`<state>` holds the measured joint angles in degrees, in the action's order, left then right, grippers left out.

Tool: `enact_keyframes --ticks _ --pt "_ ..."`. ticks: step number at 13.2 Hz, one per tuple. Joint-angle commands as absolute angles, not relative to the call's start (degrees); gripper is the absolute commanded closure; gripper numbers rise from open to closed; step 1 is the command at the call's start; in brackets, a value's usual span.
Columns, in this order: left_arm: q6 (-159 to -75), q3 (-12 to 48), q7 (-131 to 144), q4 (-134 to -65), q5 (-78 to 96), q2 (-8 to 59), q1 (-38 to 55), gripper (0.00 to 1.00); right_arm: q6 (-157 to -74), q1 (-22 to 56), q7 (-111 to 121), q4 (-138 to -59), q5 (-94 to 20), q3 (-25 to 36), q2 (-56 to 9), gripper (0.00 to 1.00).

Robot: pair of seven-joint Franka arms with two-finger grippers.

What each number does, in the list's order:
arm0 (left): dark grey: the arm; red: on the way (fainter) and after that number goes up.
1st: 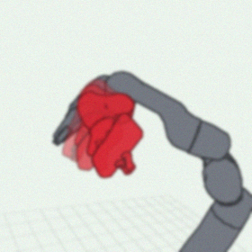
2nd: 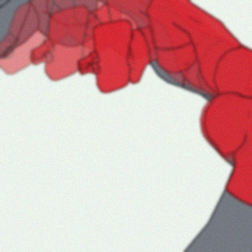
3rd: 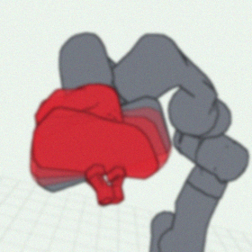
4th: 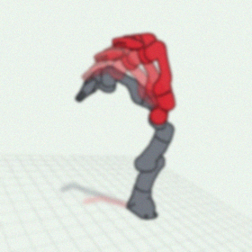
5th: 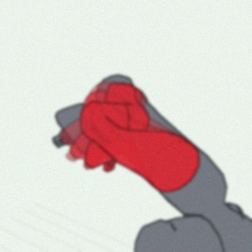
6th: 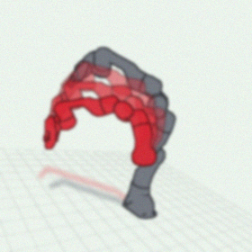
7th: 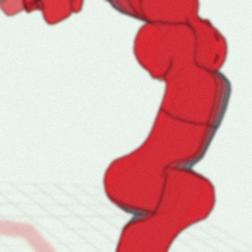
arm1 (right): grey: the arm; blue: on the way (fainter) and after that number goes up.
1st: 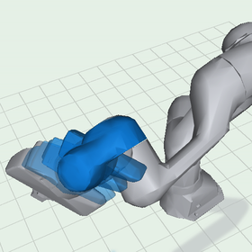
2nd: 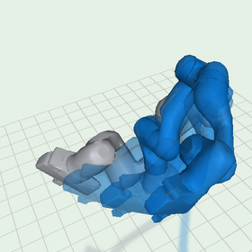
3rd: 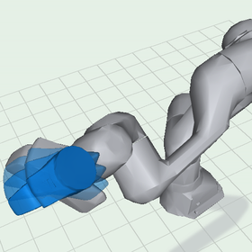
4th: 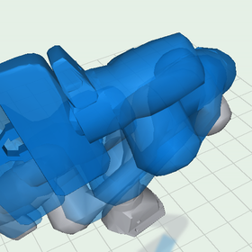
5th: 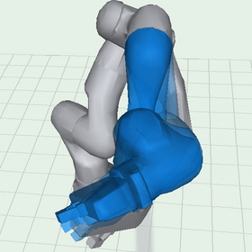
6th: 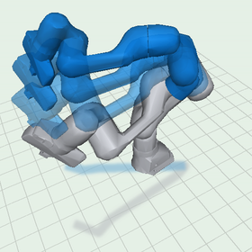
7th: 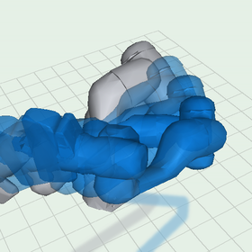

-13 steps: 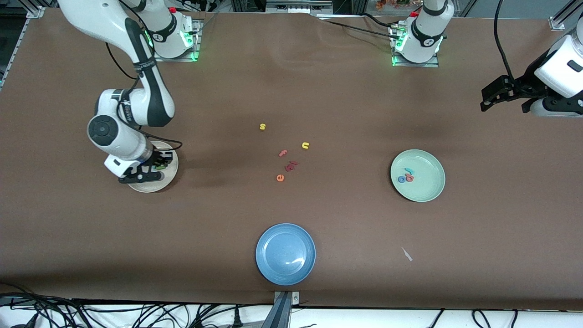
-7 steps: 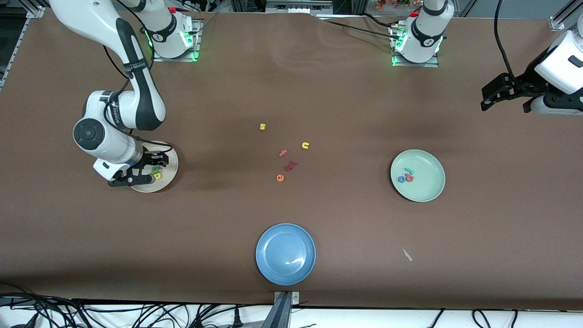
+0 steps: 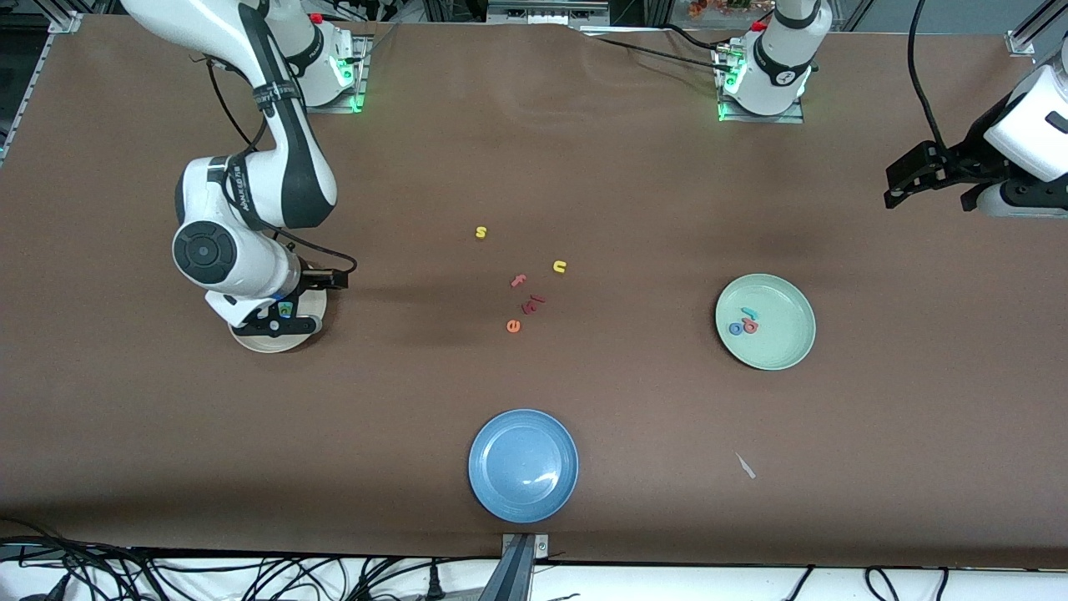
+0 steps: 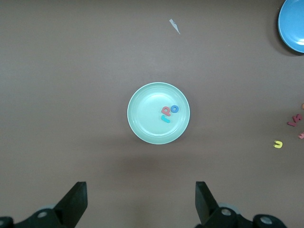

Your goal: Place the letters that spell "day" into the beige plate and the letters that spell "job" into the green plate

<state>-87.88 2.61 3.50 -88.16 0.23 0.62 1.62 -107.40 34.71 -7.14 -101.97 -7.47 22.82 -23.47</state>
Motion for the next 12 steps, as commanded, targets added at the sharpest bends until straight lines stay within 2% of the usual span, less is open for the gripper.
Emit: enact_keyframes --ticks 1,3,4,8,12 --pt "-87.72 2.72 3.16 -86.57 -0.70 1.23 1.67 0.00 -97.76 34.63 -9.49 -95.64 -7.74 23.03 -23.38 0.00" --pt "-87.71 2.90 3.16 -86.57 -0.44 1.23 1.67 0.00 -94.32 33.58 -9.41 -94.75 -7.03 22.16 -21.37 0.00" --pt "-87.80 2.90 3.16 -86.49 -0.61 1.32 1.84 0.00 -94.05 31.57 -9.40 -94.83 -6.51 19.54 -19.97 0.00" --pt "-87.89 2.90 3.43 -86.57 -0.97 1.49 2.46 0.00 -91.06 17.43 -8.97 -96.06 2.35 2.93 -11.62 0.00" --pt "-89.30 2.99 3.52 -86.75 -1.14 1.58 2.55 0.00 -85.98 9.51 -6.52 -95.63 1.94 -1.84 -3.01 0.00"
